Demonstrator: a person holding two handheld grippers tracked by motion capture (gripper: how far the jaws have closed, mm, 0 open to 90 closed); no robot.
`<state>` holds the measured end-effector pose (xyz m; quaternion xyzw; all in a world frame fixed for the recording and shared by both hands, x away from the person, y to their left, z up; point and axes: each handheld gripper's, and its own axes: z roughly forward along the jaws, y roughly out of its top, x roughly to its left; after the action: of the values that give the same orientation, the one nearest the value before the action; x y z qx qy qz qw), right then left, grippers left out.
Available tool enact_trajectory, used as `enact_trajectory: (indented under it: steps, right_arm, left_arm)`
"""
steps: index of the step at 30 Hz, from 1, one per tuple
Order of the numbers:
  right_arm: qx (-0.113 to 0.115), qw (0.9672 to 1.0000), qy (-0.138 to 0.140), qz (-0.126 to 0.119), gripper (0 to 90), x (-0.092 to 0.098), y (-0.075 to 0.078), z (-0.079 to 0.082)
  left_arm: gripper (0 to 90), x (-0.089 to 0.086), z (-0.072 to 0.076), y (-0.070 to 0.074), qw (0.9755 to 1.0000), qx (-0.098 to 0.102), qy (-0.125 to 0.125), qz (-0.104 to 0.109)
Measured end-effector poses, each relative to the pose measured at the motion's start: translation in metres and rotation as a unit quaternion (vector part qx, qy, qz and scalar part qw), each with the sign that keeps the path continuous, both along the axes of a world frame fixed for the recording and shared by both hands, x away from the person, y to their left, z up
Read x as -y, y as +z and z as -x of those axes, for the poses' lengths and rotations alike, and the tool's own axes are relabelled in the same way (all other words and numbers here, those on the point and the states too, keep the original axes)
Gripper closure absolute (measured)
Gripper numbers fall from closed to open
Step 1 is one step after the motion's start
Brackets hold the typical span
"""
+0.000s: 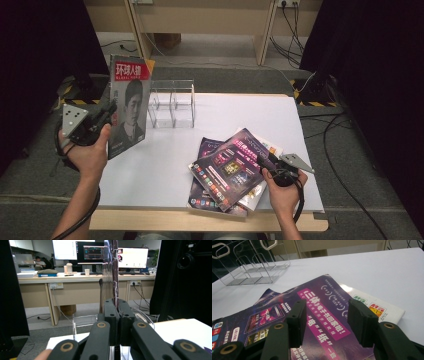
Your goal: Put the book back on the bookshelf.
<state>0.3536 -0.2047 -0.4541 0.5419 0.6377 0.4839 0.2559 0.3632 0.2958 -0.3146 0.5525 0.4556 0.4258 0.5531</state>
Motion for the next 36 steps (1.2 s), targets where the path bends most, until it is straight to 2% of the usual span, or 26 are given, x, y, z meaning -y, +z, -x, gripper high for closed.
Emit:
enact_trajectory:
  steps: [8,19,20,23,24,25,27,28,29,30,31,32,34,36]
  right_arm:
    - [0.001,1.0,-0.001,0.001,50.6,0.001,0.0,0.0]
    - [-0.001,1.0,-0.004,0.0,50.6,0.004,-0.001,-0.001]
    - [-0.001,1.0,-0.004,0.0,50.6,0.004,-0.001,-0.001]
    - [-0.001,1.0,-0.004,0.003,50.6,0.005,-0.003,-0.002]
    - [-0.003,1.0,-0.004,0.001,50.6,0.005,-0.003,-0.002]
    - [-0.004,1.0,-0.004,0.0,50.6,0.005,-0.004,-0.002]
    - [-0.005,1.0,-0.005,0.0,50.6,0.006,-0.004,-0.002]
    - [-0.005,1.0,-0.005,0.0,50.6,0.006,-0.004,-0.002]
    - [-0.007,1.0,-0.007,-0.002,50.6,0.006,-0.005,-0.002]
    - [-0.007,1.0,-0.007,-0.002,50.6,0.006,-0.005,-0.002]
    - [-0.006,1.0,-0.006,-0.001,50.6,0.008,-0.006,-0.003]
    - [-0.007,0.9999,-0.007,0.0,50.6,0.008,-0.006,-0.003]
    - [-0.009,0.9999,-0.007,-0.001,50.6,0.008,-0.007,-0.003]
    - [-0.008,0.9999,-0.007,-0.001,50.6,0.008,-0.007,-0.003]
  left_arm:
    - [87.2,-0.005,-0.008,0.0,0.9999,0.0,0.013,-0.001]
    - [87.1,-0.01,-0.047,-0.002,0.9996,-0.005,0.028,-0.003]
    - [87.1,-0.01,-0.047,-0.002,0.9996,-0.005,0.028,-0.003]
    - [87.1,-0.008,-0.063,-0.003,0.9995,-0.002,0.029,-0.009]
    - [87.1,-0.008,-0.063,-0.003,0.9995,-0.002,0.029,-0.009]
    - [87.1,-0.007,-0.072,-0.004,0.9995,-0.003,0.029,-0.011]
    - [87.1,-0.005,-0.081,-0.005,0.9995,-0.004,0.029,-0.013]
    - [87.1,-0.005,-0.081,-0.005,0.9995,-0.004,0.029,-0.013]
    - [87.1,-0.003,-0.09,-0.005,0.9995,-0.003,0.028,-0.015]
    - [87.1,-0.003,-0.09,-0.005,0.9995,-0.003,0.028,-0.015]
    - [87.1,0.001,-0.098,-0.006,0.9994,-0.001,0.029,-0.016]
    - [87.1,0.001,-0.098,-0.006,0.9994,-0.001,0.029,-0.016]
    - [87.1,0.005,-0.111,-0.008,0.9994,0.0,0.033,-0.014]
    - [87.0,0.006,-0.115,-0.009,0.9992,0.0,0.036,-0.015]
